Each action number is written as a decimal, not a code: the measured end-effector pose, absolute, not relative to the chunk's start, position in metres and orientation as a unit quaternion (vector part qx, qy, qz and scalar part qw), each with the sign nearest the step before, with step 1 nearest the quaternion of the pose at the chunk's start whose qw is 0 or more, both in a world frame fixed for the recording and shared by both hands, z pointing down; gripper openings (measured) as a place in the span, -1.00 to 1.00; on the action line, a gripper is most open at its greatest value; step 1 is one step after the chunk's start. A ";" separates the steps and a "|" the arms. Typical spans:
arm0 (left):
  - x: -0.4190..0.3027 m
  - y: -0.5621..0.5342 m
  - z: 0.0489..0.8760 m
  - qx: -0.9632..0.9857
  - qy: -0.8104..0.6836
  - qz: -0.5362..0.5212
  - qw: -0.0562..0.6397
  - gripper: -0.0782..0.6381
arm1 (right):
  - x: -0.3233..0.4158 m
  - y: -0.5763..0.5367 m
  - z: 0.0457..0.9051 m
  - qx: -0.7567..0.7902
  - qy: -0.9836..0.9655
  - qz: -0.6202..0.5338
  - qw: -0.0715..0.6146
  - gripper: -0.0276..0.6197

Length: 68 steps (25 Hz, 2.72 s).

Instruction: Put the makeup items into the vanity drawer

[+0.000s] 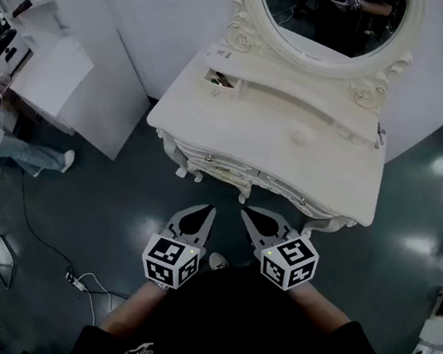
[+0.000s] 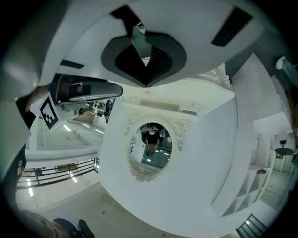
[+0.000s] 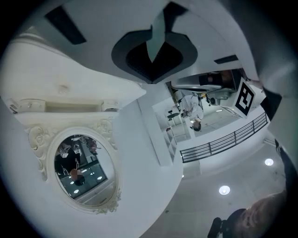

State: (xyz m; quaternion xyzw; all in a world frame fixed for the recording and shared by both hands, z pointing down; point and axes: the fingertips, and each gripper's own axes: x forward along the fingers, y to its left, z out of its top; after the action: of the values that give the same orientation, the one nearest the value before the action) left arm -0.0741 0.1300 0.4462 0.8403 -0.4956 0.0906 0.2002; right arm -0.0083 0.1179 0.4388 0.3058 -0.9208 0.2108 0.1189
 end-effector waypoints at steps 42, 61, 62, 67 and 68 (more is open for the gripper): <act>-0.069 0.127 0.451 0.844 -0.487 0.094 0.206 -0.79 | -0.005 0.113 0.440 0.309 -0.919 0.216 0.114 -0.82; -0.036 0.086 0.443 0.850 -0.478 0.093 0.199 -0.79 | 0.038 0.065 0.430 0.339 -0.909 0.216 0.107 -0.83; -0.034 0.082 0.442 0.850 -0.480 0.092 0.199 -0.79 | 0.040 0.060 0.429 0.339 -0.910 0.215 0.107 -0.82; -0.020 0.063 0.442 0.847 -0.483 0.086 0.203 -0.79 | 0.055 0.040 0.427 0.341 -0.909 0.213 0.110 -0.83; -0.018 0.059 0.442 0.847 -0.484 0.085 0.204 -0.79 | 0.059 0.036 0.428 0.342 -0.908 0.214 0.112 -0.82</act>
State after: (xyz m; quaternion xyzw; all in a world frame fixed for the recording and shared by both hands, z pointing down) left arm -0.0184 0.0591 0.4416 0.8466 -0.4841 0.0853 0.2040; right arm 0.0586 0.0361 0.4276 0.3419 -0.9082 0.2141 0.1115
